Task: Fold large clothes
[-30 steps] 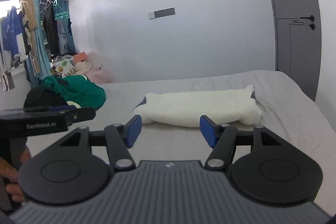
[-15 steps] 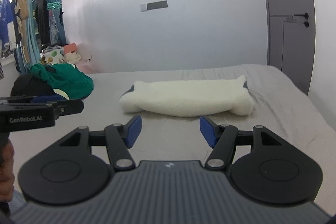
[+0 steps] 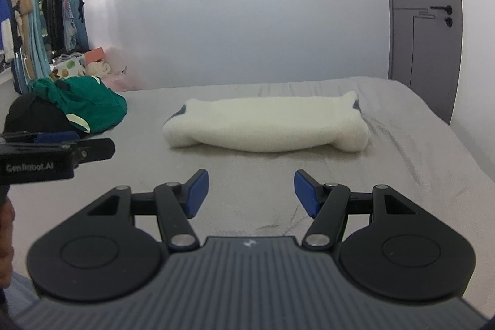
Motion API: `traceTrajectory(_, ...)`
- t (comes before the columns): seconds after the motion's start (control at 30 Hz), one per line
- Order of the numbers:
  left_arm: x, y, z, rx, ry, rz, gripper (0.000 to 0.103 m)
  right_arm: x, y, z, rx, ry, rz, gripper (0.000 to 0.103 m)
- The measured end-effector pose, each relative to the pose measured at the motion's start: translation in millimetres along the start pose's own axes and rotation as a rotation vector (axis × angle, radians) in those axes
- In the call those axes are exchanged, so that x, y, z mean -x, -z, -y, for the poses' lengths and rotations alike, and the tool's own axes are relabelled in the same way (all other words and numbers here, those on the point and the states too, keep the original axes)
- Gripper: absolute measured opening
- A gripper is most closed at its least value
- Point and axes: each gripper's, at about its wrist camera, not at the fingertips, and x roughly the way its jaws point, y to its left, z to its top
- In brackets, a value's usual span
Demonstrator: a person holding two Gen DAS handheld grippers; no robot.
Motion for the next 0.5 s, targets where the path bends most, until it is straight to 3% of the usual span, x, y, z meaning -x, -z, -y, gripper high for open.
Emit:
traceTrajectory(0.07,0.3,-1.1,-1.3,0.013,0.008,-0.001,0.084,-0.5,-1.7,2.6,-0.011,-0.002,0.004,0.064)
traceTrajectory(0.17,-0.8,-0.7,-3.7,0.030,0.013,0.002,0.094,-0.1,-2.9,2.7,-0.013,-0.010,0.010,0.078)
traceTrajectory(0.2,-1.2,-0.3,-3.8,0.031,0.007,0.000,0.096,0.5,-3.2,2.6,-0.015,-0.013,0.014,0.078)
traceTrajectory(0.3,-2.7,0.4,-4.6,0.038,-0.003,-0.005,0.100,1.3,-4.8,1.6,-0.007,-0.004,0.018,0.080)
traceTrajectory(0.43,-1.8,0.1,-7.3,0.067,-0.007,-0.003,0.102,0.0,-6.1,0.1,-0.003,0.001,0.014,0.102)
traceTrajectory(0.5,-0.8,-0.2,-8.8,0.077,-0.012,-0.002,0.102,-0.9,-7.1,-1.2,0.003,0.011,0.012,0.103)
